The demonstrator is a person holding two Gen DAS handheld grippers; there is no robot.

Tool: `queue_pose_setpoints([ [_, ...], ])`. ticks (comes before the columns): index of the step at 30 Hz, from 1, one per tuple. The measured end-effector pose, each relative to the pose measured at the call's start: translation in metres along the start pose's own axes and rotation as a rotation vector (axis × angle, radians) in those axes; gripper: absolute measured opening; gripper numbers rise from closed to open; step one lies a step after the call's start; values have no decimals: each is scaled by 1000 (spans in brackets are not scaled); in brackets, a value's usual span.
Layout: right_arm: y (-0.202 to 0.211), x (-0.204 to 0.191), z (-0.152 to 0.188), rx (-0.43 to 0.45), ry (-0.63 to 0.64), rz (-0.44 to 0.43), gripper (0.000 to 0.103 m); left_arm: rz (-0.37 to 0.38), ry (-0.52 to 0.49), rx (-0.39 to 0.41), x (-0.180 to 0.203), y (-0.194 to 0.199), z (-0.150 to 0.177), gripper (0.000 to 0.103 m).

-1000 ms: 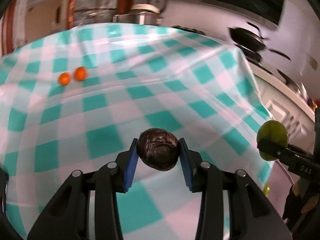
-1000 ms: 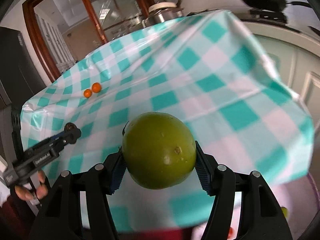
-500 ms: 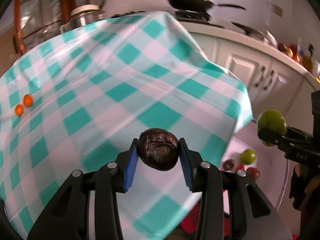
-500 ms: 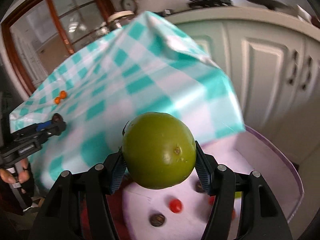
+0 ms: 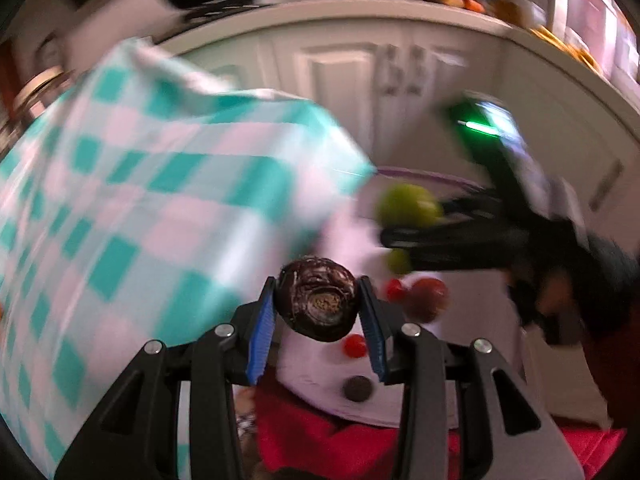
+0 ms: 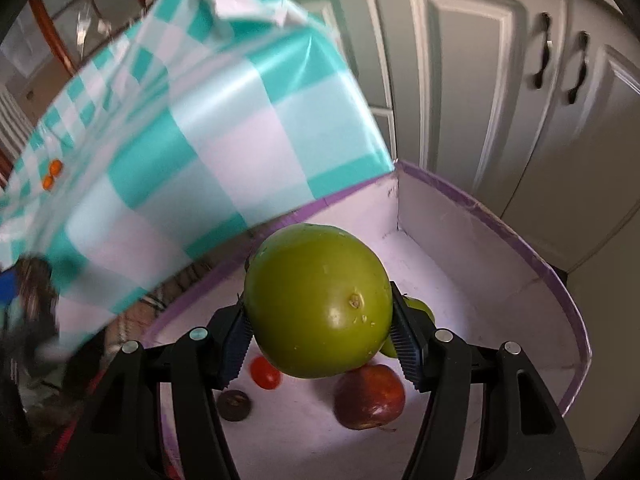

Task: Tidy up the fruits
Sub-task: 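Carry the green apple and dark fruit into the white box and open both tools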

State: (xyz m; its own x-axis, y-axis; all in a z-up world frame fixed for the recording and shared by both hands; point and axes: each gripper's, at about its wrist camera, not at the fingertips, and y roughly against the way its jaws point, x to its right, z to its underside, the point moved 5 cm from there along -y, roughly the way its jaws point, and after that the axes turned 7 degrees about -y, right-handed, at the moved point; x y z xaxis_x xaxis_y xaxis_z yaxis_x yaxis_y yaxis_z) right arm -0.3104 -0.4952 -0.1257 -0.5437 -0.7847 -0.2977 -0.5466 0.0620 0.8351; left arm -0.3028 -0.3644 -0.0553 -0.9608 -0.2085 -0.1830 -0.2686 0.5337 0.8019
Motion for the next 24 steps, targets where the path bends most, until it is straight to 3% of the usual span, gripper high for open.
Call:
queue_pose_setpoints([
  [3,-20,-1,-2,-48,47,46,61,92,-127,-49,36,-23,1,40],
  [9,-55,12,-10,-112,65,107,61,199,-306,-252,82,-97,27,40],
  [16,-84,30,-15,-153,81,173,61,172,-505,-372,112,-149,55,40],
  [20,-98,35,-12,-166,78,191,61,159,-581,-382,126,-161,64,41],
  [24,-107,33,-9,-174,75,181,61,158,-588,-376,127,-166,68,41],
])
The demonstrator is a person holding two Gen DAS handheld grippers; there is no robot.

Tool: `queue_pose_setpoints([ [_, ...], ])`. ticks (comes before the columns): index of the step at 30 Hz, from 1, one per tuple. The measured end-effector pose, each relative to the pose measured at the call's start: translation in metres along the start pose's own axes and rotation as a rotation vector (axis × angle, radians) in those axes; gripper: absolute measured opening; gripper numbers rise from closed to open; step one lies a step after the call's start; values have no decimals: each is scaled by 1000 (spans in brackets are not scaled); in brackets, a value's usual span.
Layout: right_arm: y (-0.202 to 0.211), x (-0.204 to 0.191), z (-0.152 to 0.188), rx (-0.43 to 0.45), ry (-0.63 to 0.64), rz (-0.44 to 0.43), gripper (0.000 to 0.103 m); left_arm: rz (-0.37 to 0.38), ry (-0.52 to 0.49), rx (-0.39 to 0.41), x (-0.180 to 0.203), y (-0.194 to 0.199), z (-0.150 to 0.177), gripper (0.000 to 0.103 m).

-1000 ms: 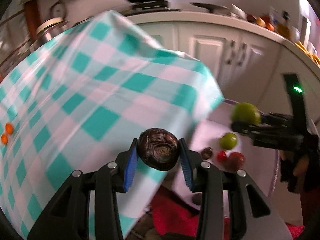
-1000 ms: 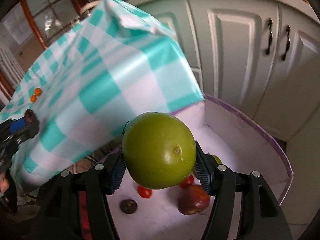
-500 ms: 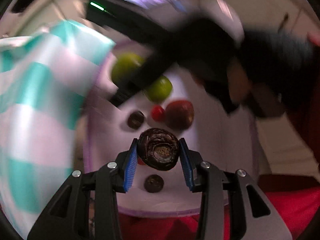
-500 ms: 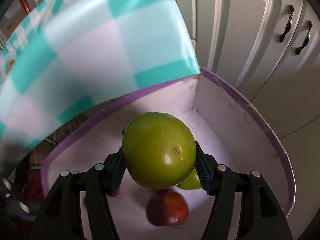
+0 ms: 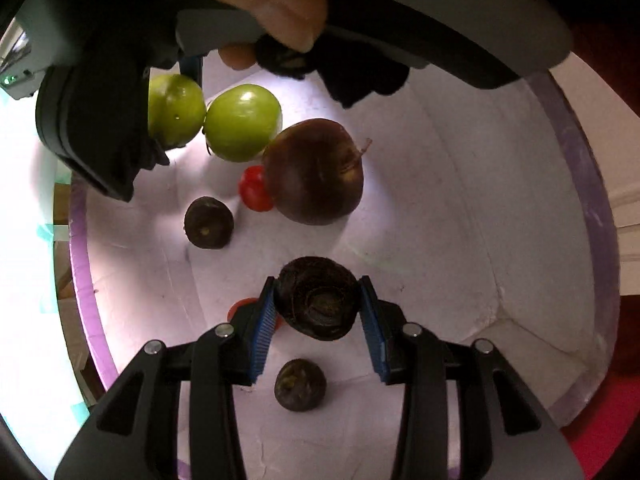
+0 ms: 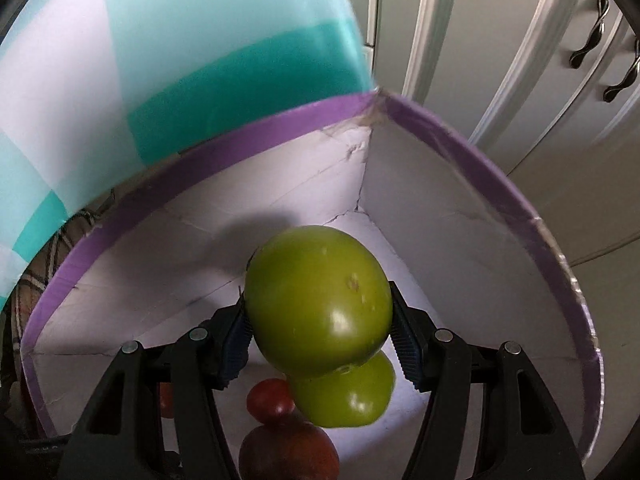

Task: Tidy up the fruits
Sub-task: 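Carry the green apple and dark fruit into the white box and open both tools, then move both tools back over the two oranges on the tablecloth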

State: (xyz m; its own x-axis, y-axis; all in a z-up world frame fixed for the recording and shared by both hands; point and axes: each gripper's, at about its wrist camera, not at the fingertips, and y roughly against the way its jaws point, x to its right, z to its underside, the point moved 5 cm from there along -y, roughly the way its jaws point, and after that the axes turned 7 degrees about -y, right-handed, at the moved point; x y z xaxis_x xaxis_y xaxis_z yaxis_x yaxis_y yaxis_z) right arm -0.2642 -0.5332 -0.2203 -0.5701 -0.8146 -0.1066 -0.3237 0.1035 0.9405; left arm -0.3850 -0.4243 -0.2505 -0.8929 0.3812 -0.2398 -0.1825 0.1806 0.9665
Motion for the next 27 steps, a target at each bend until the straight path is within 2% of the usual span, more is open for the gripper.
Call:
queue_pose_setpoints([
  [4,-6,-1,3,-8,-9,13,61,-8,30,15,-5,-4,3,42],
  [6,-9,-1,5,-18,-18,9,61,-9,44,30,-9,-3,5,46],
  [9,-9,1,3,-19,-44,-12,63,-30,65,79,-13,7,8,65],
  [11,-1,7,0,5,-63,-48,66,-69,76,138,-18,21,9,78],
  [14,28,14,0,70,-98,-72,74,-154,87,260,-24,54,13,83],
  [17,61,24,6,121,-138,-69,76,-214,159,379,-39,95,25,83],
  [20,95,27,14,172,-168,-74,77,-281,283,490,-68,141,55,85],
  [21,107,24,16,189,-170,-73,77,-309,353,538,-83,161,74,86],
  [23,132,14,17,231,-146,-64,77,-354,470,603,-102,188,101,92],
  [25,156,-7,10,283,-110,-52,78,-415,638,674,-137,221,147,97],
  [27,189,-33,-1,378,-75,-61,87,-469,783,707,-165,249,192,101],
])
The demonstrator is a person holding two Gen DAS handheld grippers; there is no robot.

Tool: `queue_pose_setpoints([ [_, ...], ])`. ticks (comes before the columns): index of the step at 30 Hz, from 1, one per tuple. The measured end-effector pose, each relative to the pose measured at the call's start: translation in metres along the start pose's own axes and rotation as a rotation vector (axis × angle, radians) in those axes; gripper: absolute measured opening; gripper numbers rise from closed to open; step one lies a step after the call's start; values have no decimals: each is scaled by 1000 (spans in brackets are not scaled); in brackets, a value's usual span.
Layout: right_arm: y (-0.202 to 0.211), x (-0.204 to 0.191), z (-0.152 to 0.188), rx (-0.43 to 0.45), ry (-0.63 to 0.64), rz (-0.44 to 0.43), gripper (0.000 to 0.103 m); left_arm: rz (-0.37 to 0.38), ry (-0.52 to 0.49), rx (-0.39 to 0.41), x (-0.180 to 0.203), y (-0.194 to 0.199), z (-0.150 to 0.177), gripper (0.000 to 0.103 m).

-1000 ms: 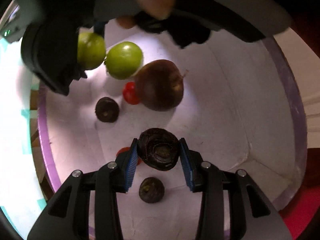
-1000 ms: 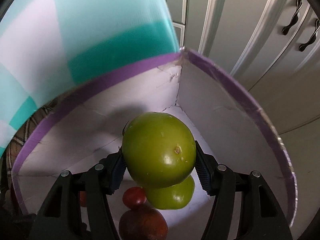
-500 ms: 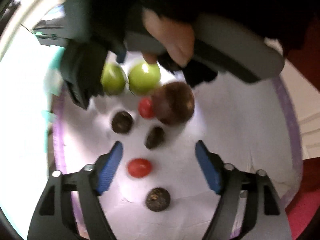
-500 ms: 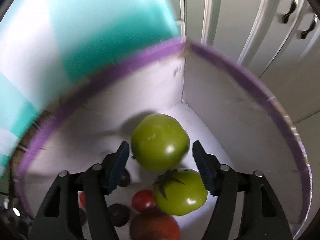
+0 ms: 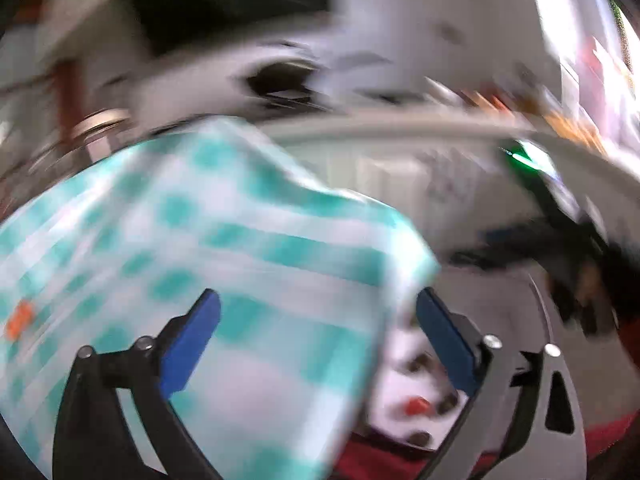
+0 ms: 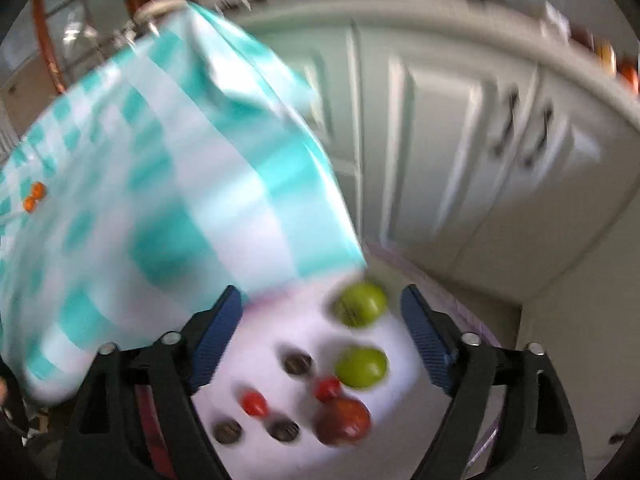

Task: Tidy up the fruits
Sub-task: 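Move both tools back over the two oranges on the tablecloth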

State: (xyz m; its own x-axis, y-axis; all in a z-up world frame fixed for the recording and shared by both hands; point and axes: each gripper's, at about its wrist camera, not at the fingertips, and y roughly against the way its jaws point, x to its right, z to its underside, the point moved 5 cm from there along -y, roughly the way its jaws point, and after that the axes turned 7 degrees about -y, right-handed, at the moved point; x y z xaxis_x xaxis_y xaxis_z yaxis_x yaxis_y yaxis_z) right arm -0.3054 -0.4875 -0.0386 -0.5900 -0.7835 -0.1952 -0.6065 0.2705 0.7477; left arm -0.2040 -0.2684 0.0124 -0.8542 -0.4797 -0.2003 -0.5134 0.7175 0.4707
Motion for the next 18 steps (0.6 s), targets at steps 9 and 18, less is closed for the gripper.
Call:
queue_pose_setpoints([
  [9,12,-204,-52,80,174,-304,88,-459,474,-101,-251,40,55,101],
  [18,-74,-403,-24,-81,419,-465,88,-769,868,-96,-438,74,122,101],
])
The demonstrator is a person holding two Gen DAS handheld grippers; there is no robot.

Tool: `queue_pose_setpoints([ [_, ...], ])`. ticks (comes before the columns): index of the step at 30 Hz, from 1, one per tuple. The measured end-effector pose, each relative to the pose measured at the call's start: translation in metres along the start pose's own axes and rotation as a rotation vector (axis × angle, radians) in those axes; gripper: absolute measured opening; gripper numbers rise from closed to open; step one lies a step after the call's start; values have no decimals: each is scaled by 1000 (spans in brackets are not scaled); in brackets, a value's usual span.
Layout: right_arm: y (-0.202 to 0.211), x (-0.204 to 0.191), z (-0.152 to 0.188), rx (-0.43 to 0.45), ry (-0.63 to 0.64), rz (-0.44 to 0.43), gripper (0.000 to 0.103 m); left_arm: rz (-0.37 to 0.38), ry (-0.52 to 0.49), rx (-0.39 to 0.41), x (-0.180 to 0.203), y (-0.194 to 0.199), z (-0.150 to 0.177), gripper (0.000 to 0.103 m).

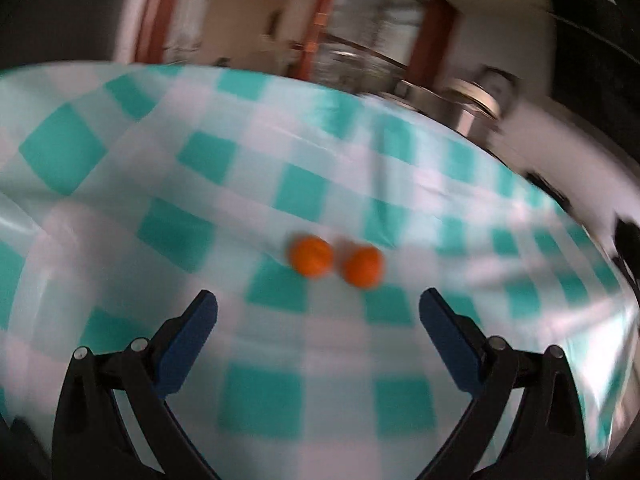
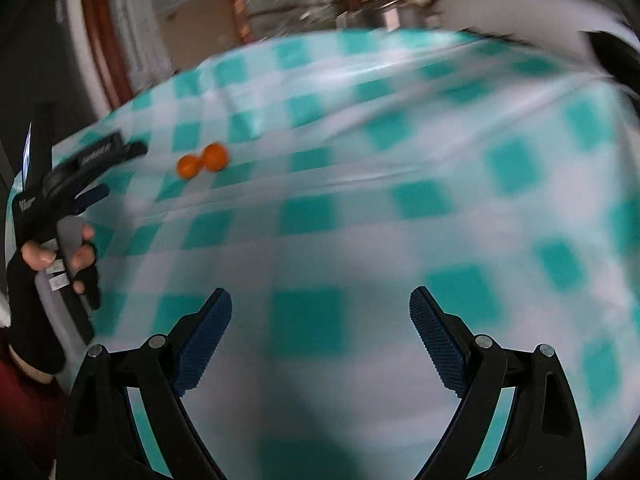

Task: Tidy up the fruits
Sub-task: 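Move both tools back over the two oranges on the tablecloth, then grasp an orange with the right tool while the left tool grasps the other orange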

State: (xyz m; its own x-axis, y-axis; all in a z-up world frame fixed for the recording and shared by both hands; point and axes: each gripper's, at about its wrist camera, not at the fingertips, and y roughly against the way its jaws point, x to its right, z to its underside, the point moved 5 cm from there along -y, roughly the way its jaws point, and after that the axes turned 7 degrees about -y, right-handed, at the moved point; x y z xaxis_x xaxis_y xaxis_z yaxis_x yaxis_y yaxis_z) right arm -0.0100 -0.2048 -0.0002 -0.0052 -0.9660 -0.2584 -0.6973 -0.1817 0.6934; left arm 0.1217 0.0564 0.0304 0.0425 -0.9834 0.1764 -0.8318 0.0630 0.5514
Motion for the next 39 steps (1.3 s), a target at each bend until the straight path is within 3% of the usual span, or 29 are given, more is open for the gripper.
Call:
queue_pose_setpoints([
  [3,-48,-36,-26,-40,46,-29,88,-27,74,24,-32,-18,-13,101],
  [9,-127,-94,-65,-92,125,-59,88,-32,229,107,-74,-8,-3,101],
  [17,-205,-147,-110,-154,235,-39,87,-31,197,150,-66,-6,-6,101],
  [22,-228,-162,-125,-163,272,-46,70,-16,226,118,-69,-14,-2,101],
  [24,-227,-163,-127,-153,272,-61,47,-12,214,108,-66,-16,-1,101],
  [25,-225,-162,-127,-147,266,-83,42,-5,206,96,-63,-18,0,101],
  [29,-200,-136,-129,-89,142,-124,43,23,168,58,-52,-26,3,101],
  [34,-166,-73,-133,26,-119,-173,43,46,46,-24,-21,-42,10,101],
  [39,-164,-37,-142,75,-279,-213,44,80,-17,-101,-3,-71,4,101],
])
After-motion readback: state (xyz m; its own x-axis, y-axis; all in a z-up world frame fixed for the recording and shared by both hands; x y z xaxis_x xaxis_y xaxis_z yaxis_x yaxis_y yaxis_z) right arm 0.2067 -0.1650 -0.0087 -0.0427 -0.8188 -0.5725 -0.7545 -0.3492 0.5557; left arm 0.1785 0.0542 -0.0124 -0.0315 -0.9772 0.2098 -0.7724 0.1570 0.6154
